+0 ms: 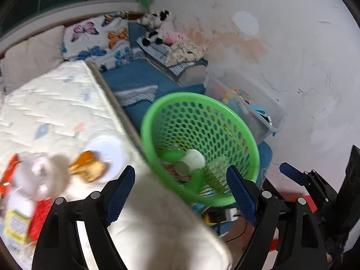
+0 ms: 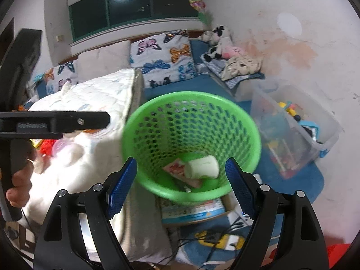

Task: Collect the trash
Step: 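Grasp the crumpled tissue with the left gripper while the right gripper grasps the clear plastic cup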

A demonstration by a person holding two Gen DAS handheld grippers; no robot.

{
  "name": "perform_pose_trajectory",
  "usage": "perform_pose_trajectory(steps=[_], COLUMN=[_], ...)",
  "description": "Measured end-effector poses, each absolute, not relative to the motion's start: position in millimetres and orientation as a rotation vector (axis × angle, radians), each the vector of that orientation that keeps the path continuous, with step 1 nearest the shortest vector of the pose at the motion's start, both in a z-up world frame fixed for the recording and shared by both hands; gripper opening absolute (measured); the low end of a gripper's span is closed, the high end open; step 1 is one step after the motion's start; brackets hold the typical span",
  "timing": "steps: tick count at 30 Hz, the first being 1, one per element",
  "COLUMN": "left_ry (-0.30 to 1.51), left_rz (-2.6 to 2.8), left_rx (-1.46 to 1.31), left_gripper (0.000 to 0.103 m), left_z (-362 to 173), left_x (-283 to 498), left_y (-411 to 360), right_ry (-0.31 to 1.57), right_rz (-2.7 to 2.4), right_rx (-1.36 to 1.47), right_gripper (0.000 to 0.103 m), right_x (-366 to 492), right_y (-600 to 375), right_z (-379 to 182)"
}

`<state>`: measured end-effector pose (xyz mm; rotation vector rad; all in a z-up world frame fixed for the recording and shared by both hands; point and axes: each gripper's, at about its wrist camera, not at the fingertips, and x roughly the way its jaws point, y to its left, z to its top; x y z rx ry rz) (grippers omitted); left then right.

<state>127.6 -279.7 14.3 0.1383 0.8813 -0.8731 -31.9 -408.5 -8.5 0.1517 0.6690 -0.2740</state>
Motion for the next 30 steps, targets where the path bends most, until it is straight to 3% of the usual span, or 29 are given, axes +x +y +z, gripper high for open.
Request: perform_pose_trajectory(steps=[10, 21, 30], left_ry=[0.816, 0.804, 0.9], left_rz=[-0.731, -0.486, -0.395], left_rx=[0.118, 0.06, -0.031], left_gripper=[0.08, 0.078, 0.078], left_z=[24, 0, -33], left_x=[117, 111, 127], left_y=[-187, -89, -71], right_ry=[0.697, 0.712, 0.73], right_rz=[-0.157, -0.058, -0.016], right_rx=[0.136, 0.088, 0.097], right_gripper=[0.081, 0.081, 0.081], right_x=[-14, 7, 20], right_y=[-357, -308, -292], right_z=[-9, -11, -18])
